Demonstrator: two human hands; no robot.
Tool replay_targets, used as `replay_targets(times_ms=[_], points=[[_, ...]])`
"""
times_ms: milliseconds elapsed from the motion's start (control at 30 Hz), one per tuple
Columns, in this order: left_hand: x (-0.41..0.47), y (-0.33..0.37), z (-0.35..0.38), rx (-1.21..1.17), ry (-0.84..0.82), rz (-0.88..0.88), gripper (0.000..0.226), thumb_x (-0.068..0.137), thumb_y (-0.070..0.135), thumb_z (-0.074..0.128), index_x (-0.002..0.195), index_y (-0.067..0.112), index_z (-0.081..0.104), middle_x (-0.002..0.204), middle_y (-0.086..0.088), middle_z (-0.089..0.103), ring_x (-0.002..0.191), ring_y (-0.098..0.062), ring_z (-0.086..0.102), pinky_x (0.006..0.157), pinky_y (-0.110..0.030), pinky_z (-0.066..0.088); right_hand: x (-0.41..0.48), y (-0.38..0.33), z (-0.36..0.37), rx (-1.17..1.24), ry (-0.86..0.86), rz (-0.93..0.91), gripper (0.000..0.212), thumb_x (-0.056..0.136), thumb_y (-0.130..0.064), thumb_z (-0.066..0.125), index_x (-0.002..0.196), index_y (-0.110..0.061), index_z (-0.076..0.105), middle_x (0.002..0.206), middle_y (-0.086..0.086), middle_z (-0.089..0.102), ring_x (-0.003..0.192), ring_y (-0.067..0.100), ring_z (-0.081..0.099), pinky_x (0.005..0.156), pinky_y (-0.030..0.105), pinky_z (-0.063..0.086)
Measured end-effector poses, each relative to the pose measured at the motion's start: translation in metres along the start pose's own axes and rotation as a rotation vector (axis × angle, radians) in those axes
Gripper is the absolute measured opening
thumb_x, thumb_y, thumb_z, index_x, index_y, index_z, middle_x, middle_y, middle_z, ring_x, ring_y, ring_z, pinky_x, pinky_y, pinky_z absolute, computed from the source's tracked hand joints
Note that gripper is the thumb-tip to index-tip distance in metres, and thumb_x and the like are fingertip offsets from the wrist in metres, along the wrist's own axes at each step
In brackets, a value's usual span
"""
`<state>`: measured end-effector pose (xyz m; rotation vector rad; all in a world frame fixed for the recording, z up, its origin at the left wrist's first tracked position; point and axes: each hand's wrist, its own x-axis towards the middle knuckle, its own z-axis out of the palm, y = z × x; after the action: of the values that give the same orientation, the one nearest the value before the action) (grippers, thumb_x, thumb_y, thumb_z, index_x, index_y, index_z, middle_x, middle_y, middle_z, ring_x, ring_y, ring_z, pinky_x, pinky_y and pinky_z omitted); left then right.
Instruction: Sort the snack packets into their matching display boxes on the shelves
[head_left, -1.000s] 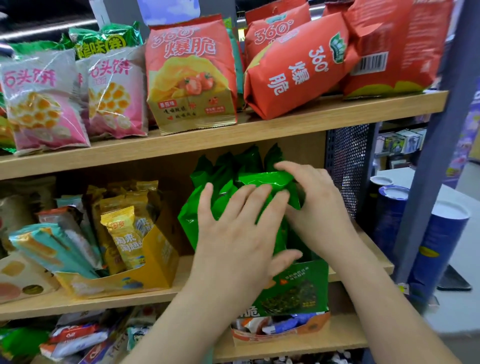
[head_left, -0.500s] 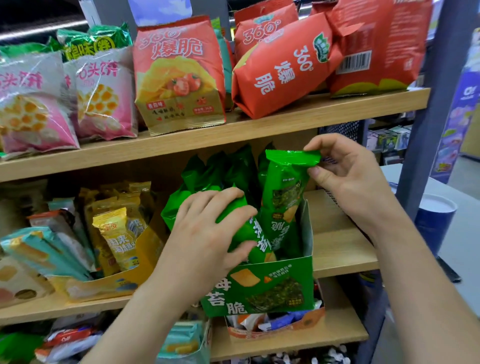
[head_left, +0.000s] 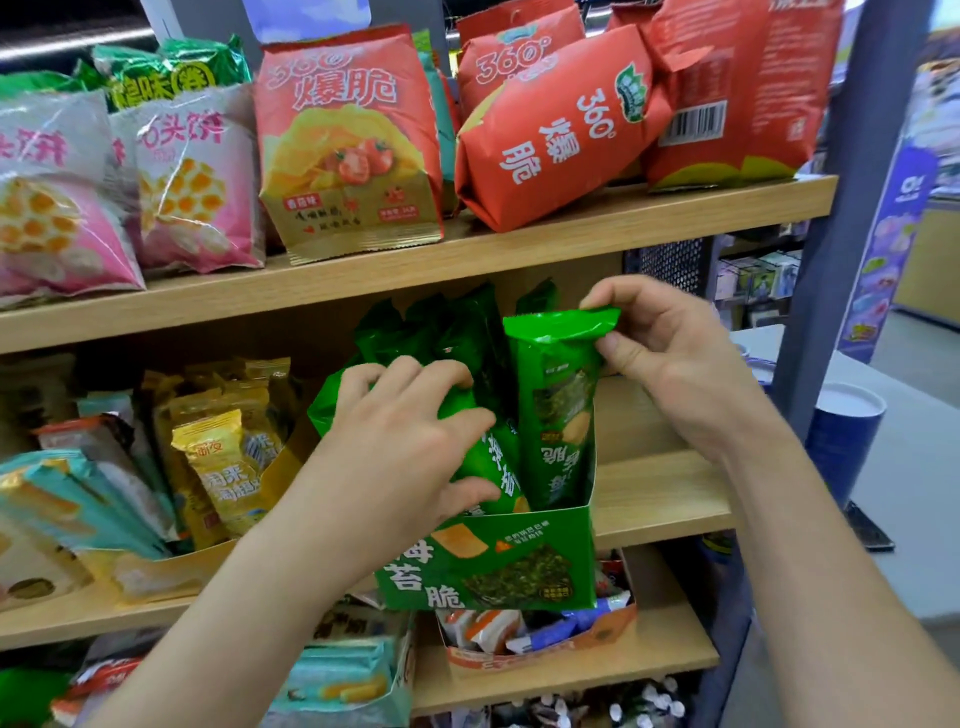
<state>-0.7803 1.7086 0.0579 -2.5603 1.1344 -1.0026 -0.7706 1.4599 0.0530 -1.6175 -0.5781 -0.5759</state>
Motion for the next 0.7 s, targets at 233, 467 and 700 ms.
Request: replay_targets(times_ms=[233, 467, 700], points=[[0.013, -0.019, -0.002, -0.146, -0.029, -0.038, 0.043, 0.066, 0.032, 0.086, 0.103, 0.012, 0.075, 0.106, -0.011, 0.069, 0.084, -0.033, 0.064, 0.071, -0.047, 0.053, 0.011, 0.01, 0.002, -0.012, 0.088, 0.021, 0.04, 0.091, 0.016, 0.051, 0.096, -0.022, 0.062, 0.093, -0.007, 0.063, 0.087, 0.003, 0.058, 0.077, 0.016, 0.047], [0.023, -0.015, 0.001, -0.094, 0.064, 0.099, 0.021, 0.07, 0.013, 0.083, 0.09, 0.015, 0.077, 0.093, -0.003, 0.069, 0.077, -0.027, 0.054, 0.062, -0.04, 0.046, 0.006, 0.01, 0.019, -0.044, -0.026, 0.076, 0.04, 0.092, 0.015, 0.05, 0.093, -0.022, 0.066, 0.093, -0.007, 0.065, 0.09, 0.006, 0.061, 0.078, 0.019, 0.049], [0.014, -0.001, 0.004, -0.123, 0.066, -0.029, 0.02, 0.078, 0.028, 0.074, 0.096, 0.021, 0.074, 0.106, 0.001, 0.062, 0.094, -0.025, 0.044, 0.072, -0.041, 0.044, -0.007, 0.021, 0.042, -0.347, 0.053, 0.116, 0.033, 0.095, 0.005, 0.048, 0.097, -0.022, 0.067, 0.097, 0.001, 0.065, 0.091, 0.018, 0.062, 0.082, 0.041, 0.055]])
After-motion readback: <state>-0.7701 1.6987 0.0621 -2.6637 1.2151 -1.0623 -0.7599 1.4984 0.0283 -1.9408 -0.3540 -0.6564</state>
